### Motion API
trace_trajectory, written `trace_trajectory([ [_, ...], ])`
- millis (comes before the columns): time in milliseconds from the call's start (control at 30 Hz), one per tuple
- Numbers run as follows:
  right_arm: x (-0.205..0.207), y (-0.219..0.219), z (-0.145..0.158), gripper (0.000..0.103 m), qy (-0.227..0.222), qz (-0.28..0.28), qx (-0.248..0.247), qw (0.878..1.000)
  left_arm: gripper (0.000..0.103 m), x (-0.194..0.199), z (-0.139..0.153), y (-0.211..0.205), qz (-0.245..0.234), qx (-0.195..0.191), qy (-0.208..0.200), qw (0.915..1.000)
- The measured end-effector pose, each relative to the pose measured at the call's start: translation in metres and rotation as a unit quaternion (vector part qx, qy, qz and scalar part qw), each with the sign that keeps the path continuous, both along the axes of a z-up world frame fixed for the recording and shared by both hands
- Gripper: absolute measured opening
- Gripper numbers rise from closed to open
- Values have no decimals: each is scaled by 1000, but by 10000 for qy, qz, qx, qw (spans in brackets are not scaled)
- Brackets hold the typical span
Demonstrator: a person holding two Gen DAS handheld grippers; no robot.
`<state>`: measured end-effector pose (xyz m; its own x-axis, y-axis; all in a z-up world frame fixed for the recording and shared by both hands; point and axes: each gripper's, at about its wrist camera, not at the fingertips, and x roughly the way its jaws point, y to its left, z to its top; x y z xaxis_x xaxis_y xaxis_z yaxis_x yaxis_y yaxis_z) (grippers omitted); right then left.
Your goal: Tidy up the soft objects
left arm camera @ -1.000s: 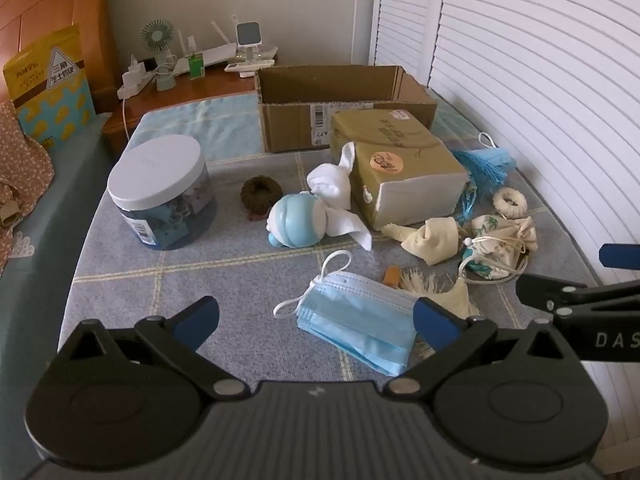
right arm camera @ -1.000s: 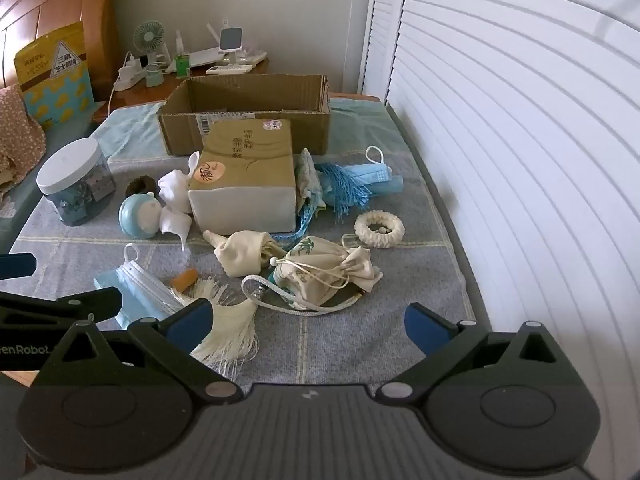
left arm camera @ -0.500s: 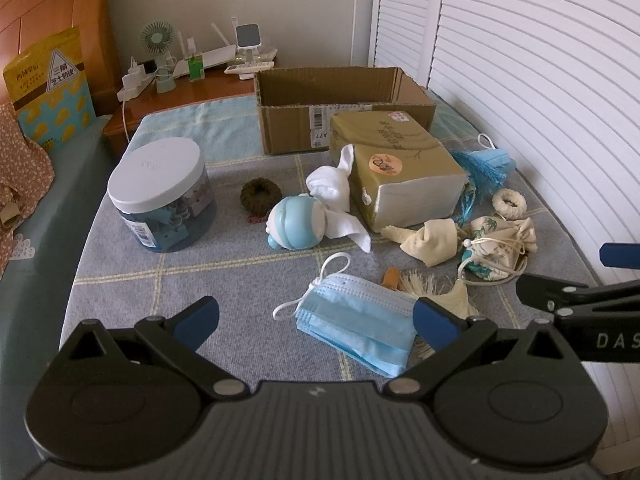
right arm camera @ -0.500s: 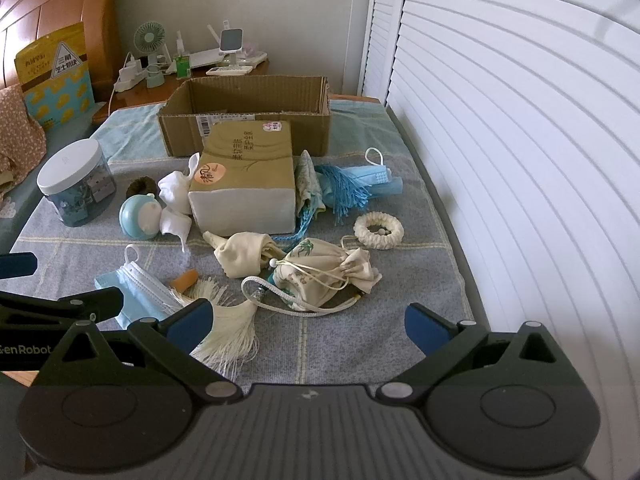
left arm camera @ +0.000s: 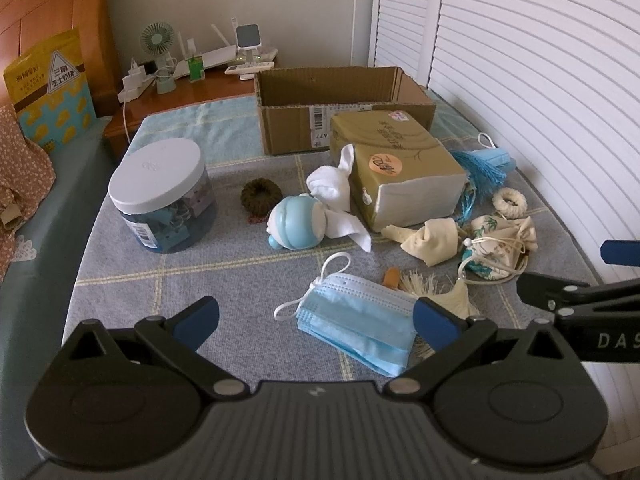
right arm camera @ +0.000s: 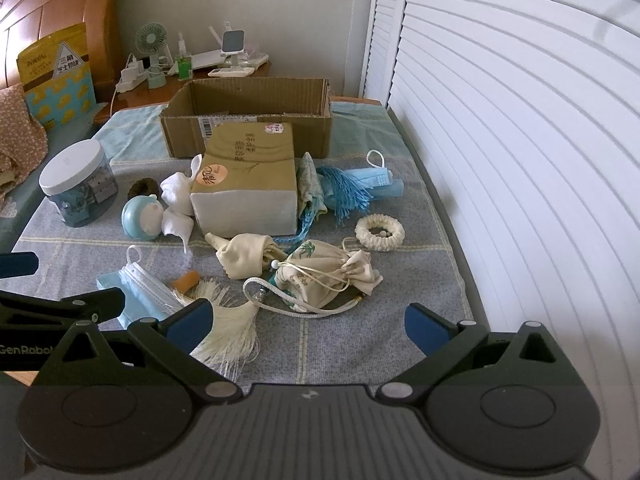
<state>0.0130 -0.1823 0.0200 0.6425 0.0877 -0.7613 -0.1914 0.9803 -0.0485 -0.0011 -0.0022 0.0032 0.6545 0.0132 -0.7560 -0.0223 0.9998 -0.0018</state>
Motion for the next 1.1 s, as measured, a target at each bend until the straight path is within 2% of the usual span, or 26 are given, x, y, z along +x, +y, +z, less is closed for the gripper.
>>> trace_trajectory([
  [767,3,-1,3,103,-5,45,-36,10000,102,3,3,-2,-295,178,-208,9992],
  [1100,4,1,2,103,-158,269,-79,9995,102,6,-4,0,-561,99,-325,9978],
])
